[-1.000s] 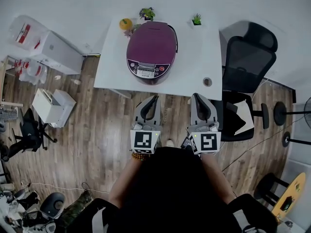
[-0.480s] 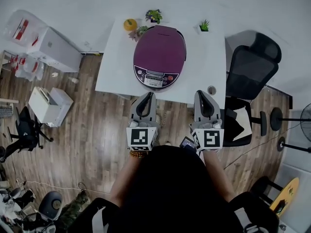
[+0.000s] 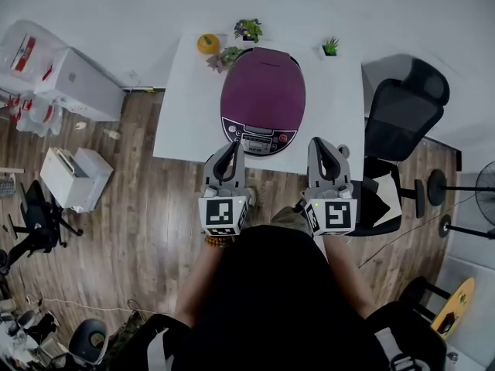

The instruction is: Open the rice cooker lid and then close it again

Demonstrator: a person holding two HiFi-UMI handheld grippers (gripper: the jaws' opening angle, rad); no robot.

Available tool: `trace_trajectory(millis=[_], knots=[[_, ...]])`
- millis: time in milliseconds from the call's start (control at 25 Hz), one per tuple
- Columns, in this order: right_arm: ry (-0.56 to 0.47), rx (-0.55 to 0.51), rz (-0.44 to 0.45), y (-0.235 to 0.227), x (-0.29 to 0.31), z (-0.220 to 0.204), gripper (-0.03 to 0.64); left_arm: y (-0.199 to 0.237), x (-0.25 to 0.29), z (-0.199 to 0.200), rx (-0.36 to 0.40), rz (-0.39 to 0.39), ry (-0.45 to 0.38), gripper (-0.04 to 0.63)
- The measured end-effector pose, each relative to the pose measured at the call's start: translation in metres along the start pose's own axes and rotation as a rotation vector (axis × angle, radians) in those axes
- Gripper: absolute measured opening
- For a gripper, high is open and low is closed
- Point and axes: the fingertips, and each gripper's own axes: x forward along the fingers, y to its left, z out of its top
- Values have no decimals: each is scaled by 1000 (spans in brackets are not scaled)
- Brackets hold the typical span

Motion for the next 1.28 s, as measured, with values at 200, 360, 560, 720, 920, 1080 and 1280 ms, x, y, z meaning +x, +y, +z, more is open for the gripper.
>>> trace_trajectory(millis=[200,360,560,720,920,1080,1280], knots=[[-24,62,-24,16,24,3,29,10,25,-7,29,-58,15,33],[-33,43,41,39,44,3,29,5,36,-6,37,-86,11,33],[-93,1,54,52,58,6,29,11,40,-9,73,-110,25,34],[-63,0,67,52,59,-8,29,16,45,-8,70,-91,20,34],[-46,-22,61,50,60,-13,29,18,49,-7,79,-103,14,34],[-27,32,59,53,63,-13,29,14,55,-8,74,-115,11,34],[-21,-15,82,60,65,-15,29,12,59,-11,70,-128,18,34]])
